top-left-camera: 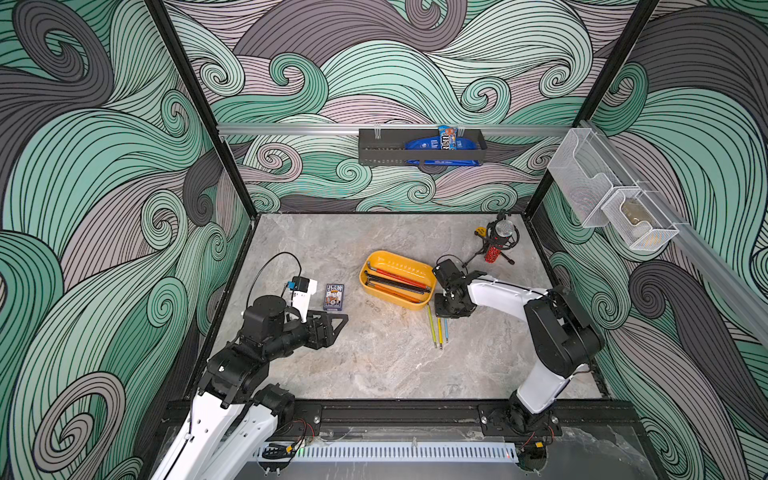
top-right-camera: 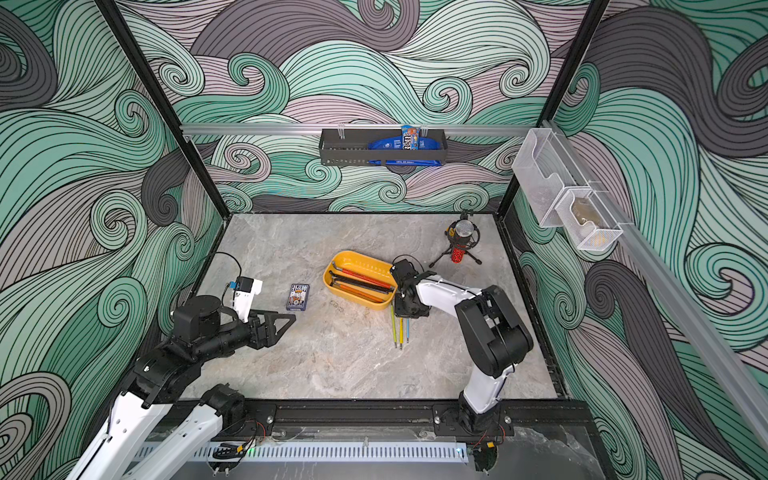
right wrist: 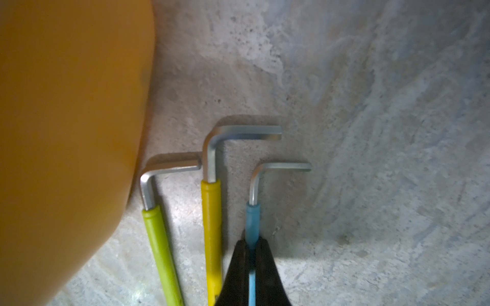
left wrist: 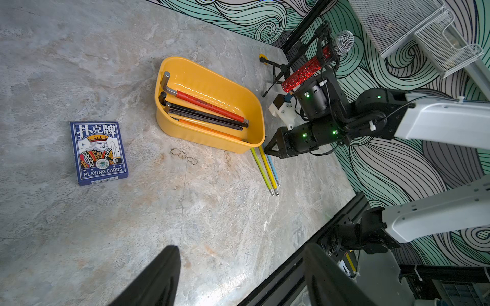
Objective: Put the hex key on the desktop into the storage box
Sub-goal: Pick up the Allen key from the center of the board.
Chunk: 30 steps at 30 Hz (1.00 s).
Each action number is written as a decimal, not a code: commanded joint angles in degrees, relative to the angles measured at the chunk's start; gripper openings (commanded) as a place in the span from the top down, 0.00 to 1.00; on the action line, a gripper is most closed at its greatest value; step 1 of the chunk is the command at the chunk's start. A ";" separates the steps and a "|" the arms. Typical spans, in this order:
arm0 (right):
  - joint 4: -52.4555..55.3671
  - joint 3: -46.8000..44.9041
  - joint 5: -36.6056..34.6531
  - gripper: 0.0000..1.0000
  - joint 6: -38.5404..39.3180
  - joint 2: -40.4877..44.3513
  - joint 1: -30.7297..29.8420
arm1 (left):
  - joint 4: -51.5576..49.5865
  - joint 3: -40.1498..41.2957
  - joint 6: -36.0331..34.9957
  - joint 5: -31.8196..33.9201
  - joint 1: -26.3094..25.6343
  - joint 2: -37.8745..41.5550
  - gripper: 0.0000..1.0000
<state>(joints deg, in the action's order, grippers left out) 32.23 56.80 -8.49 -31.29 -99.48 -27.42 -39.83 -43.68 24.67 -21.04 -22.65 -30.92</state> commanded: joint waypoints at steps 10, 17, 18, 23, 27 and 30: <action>3.06 -0.79 -3.19 1.00 -0.76 3.96 1.82 | 0.46 0.08 -0.76 -0.92 -0.24 -0.37 0.24; 7.09 6.48 -6.23 1.00 4.07 6.00 3.34 | 0.01 0.12 -1.20 -1.09 -0.27 -0.38 0.24; 7.59 8.14 -6.64 1.00 5.23 6.00 3.34 | -0.01 0.14 -1.25 -1.04 -0.27 -0.37 0.24; 8.37 19.67 -5.07 1.00 13.14 3.38 3.23 | -0.04 0.21 -1.20 -1.30 -0.27 -0.33 0.24; 8.24 28.31 -2.60 1.00 19.92 -1.22 2.21 | 0.01 0.18 -1.23 -1.46 -0.22 -0.29 0.24; 8.24 34.53 -0.63 1.00 26.52 -5.20 -0.06 | -0.13 0.06 -1.23 -1.46 -0.26 -0.28 0.24</action>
<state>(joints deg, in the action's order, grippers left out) 39.44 87.83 -11.70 -12.84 -101.25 -25.43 -39.86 -43.62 24.60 -21.52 -22.65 -31.03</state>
